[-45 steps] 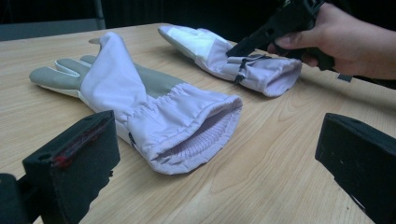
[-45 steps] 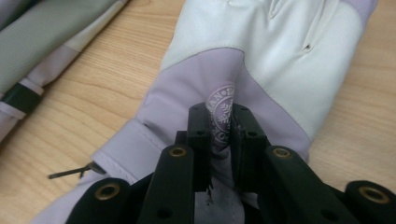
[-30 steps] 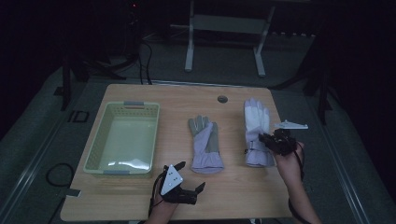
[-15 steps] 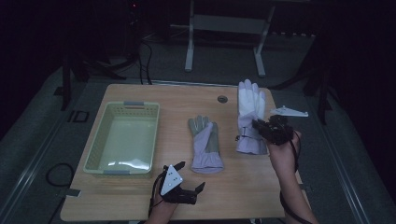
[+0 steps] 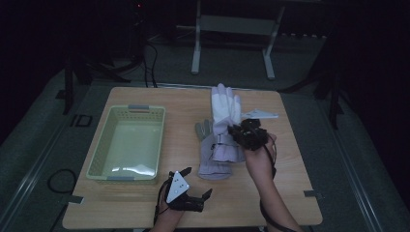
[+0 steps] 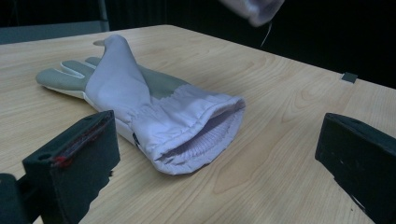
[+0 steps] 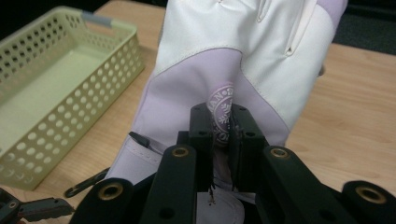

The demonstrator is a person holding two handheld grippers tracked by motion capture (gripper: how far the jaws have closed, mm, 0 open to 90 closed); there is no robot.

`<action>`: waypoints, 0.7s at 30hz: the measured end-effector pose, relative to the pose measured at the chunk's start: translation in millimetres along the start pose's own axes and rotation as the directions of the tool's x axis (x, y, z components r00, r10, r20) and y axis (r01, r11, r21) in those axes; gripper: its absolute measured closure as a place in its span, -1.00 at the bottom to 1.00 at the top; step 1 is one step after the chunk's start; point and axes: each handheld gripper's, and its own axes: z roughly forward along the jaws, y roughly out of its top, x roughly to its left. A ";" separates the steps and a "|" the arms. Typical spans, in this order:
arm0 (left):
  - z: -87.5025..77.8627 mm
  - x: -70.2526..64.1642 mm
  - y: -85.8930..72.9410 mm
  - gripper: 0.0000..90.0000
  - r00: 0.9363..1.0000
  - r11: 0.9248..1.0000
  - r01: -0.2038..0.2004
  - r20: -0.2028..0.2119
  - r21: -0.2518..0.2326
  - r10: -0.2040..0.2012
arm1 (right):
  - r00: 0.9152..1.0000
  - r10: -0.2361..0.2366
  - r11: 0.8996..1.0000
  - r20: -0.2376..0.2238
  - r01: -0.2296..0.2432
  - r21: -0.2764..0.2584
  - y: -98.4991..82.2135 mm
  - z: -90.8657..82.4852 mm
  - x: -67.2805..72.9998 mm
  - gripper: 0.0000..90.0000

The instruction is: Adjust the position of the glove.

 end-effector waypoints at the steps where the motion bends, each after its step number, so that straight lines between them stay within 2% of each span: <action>1: -0.1 -0.1 0.0 -1.00 1.000 1.000 0.000 0.001 -0.002 0.000 | 1.000 -0.006 1.000 -0.002 0.006 0.011 -1.3 4.7 5.3 0.81; 5: -0.5 -0.5 0.1 -1.00 1.000 1.000 -0.005 0.000 -0.003 0.005 | 1.000 0.009 0.999 -0.014 -0.008 0.053 -10.1 22.8 19.6 0.81; 7: -0.9 -0.7 0.1 -1.00 1.000 1.000 -0.007 -0.003 -0.005 0.007 | 1.000 0.011 0.997 0.001 -0.011 0.076 -15.6 31.2 23.1 0.81; 12: -1.7 -1.1 0.3 -1.00 1.000 1.000 -0.007 -0.019 -0.012 0.007 | 0.999 0.029 0.990 0.029 -0.033 0.134 -31.1 52.2 25.6 0.81; 13: -1.9 -1.1 0.3 -1.00 1.000 1.000 -0.008 -0.020 -0.012 0.008 | 0.999 0.025 0.989 0.047 -0.031 0.142 -33.7 56.4 26.0 0.81; 21: -1.3 -1.2 0.1 -1.00 1.000 1.000 -0.007 -0.015 -0.010 0.007 | 0.997 0.039 0.979 0.061 -0.051 0.198 -47.4 81.7 24.2 0.80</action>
